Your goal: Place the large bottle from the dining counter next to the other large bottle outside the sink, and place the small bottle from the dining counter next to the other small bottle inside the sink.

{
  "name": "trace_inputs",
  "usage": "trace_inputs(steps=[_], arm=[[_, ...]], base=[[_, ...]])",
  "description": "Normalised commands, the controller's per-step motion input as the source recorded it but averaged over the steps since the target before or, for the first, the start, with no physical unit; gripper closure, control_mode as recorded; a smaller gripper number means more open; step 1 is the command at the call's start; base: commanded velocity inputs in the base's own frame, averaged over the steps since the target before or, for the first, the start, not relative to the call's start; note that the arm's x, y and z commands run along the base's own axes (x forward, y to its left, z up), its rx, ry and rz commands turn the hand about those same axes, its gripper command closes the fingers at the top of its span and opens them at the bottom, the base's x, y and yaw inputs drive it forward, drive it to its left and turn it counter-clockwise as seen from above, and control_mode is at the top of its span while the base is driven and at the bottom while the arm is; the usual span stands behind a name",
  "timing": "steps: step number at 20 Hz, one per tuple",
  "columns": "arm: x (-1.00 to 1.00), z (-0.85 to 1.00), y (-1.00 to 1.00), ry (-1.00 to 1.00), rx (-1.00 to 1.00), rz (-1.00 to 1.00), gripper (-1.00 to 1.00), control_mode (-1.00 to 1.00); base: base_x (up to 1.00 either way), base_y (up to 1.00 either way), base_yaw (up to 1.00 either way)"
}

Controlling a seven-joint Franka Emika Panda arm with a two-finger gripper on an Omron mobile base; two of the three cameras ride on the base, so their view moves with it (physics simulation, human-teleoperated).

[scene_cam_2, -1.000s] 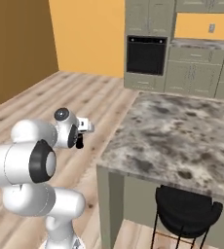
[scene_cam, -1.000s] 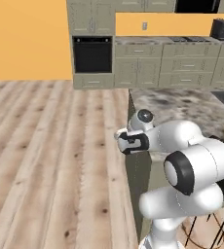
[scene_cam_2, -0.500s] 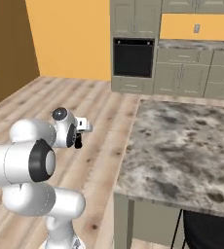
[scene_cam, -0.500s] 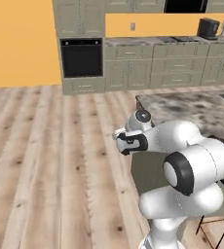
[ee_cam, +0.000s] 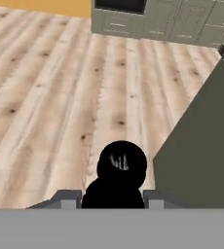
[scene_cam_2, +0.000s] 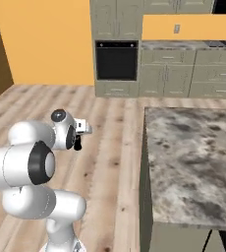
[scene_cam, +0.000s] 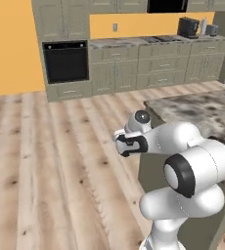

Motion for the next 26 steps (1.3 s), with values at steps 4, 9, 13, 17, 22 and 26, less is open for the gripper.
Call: trace_inputs(steps=[4, 9, 13, 17, 22, 26], arm=[[0.0, 0.0, 0.0, 0.0, 0.0, 0.0, 1.0, 1.0], [0.0, 0.0, 0.0, 0.0, 0.0, 0.0, 1.0, 1.0], [0.0, 0.0, 0.0, 0.0, 0.0, 0.0, 1.0, 1.0], [0.0, 0.0, 0.0, 0.0, 0.0, 0.0, 1.0, 1.0], [0.0, 0.0, 0.0, 0.0, 0.0, 0.0, 1.0, 1.0], [0.0, 0.0, 0.0, 0.0, 0.0, 0.0, 1.0, 1.0]], base=[[0.68, 0.64, -0.35], [0.78, 0.71, -0.36], [0.75, 0.72, -0.37], [0.71, 0.71, -0.37], [0.68, 0.69, -0.38], [0.72, 0.67, -0.41]])
